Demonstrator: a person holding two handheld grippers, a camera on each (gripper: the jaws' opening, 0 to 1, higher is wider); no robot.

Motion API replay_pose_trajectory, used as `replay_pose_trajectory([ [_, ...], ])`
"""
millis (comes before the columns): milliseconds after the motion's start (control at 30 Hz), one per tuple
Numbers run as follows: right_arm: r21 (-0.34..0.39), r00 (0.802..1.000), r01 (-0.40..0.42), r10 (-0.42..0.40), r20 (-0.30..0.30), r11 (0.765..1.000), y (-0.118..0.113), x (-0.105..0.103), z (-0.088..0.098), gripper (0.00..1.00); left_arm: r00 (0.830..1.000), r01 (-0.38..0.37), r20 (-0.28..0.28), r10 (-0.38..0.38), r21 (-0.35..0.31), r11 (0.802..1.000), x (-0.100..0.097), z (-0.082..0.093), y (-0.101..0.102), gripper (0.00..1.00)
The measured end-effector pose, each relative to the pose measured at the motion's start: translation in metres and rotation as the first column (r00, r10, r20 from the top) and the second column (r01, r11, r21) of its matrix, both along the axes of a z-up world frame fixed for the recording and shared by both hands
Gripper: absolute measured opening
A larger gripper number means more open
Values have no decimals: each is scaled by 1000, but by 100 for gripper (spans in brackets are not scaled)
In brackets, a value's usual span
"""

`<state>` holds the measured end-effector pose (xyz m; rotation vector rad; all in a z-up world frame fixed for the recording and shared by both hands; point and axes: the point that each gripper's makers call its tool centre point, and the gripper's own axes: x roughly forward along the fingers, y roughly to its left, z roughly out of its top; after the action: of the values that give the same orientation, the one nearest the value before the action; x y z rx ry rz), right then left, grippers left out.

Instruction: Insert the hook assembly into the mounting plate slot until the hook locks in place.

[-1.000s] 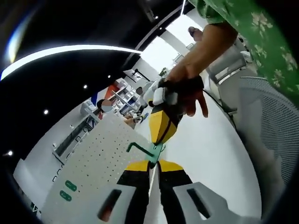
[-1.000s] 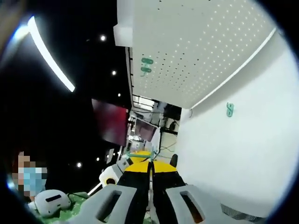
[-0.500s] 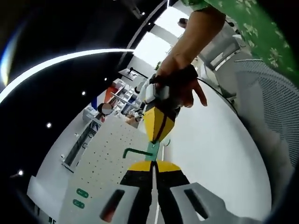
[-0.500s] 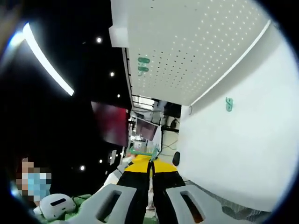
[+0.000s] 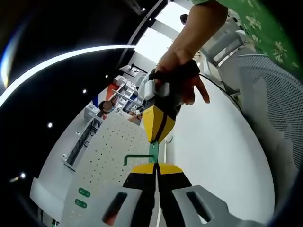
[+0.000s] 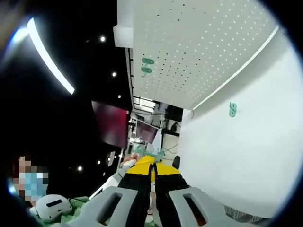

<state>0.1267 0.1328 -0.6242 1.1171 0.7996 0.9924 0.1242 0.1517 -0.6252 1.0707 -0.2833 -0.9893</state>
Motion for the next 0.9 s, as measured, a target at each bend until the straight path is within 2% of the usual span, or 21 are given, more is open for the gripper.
replay_pose_trajectory([
  [167, -6, 1000, 3, -2, 24, 1000, 1, 1, 1, 1, 1000, -3, 3, 2, 7, 1000, 0, -1, 1, 1],
  [333, -49, 998, 6, -3, 64, 999, 4, 1, 2, 1, 1000, -12, 8, 12, 15, 1000, 2, -3, 3, 1],
  [700, -53, 998, 15, -12, 64, 998, 5, 3, 1, 3, 1000, -21, 22, 20, 29, 999, 3, -3, 5, 1],
  [800, -76, 996, 13, -7, 84, 997, 6, 1, 0, 1, 999, -27, 22, 26, 33, 999, 3, -4, 5, 1],
  [900, -61, 998, 14, -10, 62, 998, 7, 1, 1, 1, 999, -26, 28, 24, 40, 999, 3, -4, 5, 1],
])
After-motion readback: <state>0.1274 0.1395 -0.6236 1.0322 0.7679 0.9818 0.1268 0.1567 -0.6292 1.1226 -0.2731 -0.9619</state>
